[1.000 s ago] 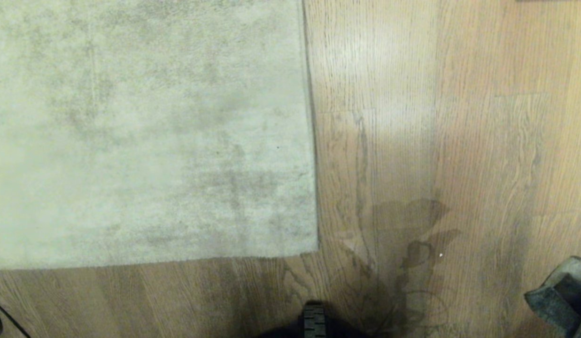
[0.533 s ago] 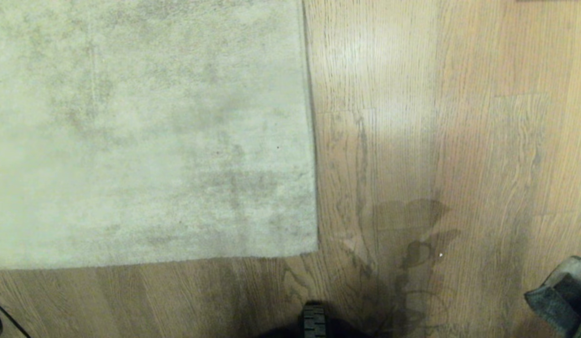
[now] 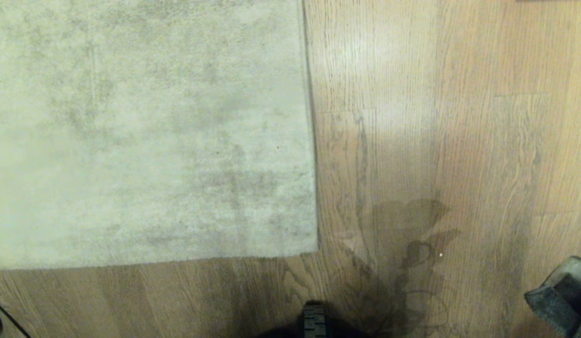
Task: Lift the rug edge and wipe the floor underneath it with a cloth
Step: Put down the rag
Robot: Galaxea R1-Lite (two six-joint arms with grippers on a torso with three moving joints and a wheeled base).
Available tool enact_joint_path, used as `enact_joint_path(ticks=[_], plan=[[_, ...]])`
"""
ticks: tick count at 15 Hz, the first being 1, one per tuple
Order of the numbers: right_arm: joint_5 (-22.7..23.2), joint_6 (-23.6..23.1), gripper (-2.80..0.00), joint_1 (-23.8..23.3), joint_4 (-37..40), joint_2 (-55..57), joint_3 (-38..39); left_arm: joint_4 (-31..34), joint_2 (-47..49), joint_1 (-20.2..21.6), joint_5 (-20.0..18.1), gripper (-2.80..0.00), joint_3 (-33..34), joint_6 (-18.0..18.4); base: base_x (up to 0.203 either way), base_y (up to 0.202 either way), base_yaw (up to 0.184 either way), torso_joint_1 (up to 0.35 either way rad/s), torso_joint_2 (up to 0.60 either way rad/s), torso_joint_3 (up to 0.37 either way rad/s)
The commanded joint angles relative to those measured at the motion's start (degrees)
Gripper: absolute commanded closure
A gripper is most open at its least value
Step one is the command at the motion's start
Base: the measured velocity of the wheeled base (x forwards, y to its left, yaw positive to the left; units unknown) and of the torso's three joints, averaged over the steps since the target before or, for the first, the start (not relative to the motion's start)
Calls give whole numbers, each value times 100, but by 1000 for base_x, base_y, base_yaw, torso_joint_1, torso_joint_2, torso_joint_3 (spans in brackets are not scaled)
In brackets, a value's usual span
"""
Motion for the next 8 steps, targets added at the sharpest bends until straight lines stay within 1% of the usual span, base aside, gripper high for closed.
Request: enact_joint_path(ticks=[1, 5, 6, 8], plan=[[0, -2, 0, 0, -4, 9, 0, -1, 4, 2, 0, 0, 0, 1, 0, 0, 0, 0, 0, 0], [0, -2, 0, 0, -4, 0, 0, -1, 4, -1, 0, 0, 0, 1, 0, 0, 0, 0, 0, 0], [0, -2, 0, 0, -4, 7, 0, -1, 4, -4, 0, 0, 0, 1, 69, 0, 0, 0, 0, 2], [0, -2, 0, 0, -4, 4, 0, -1, 4, -4, 0, 0, 0, 10, 179, 0, 1, 2, 2, 2]])
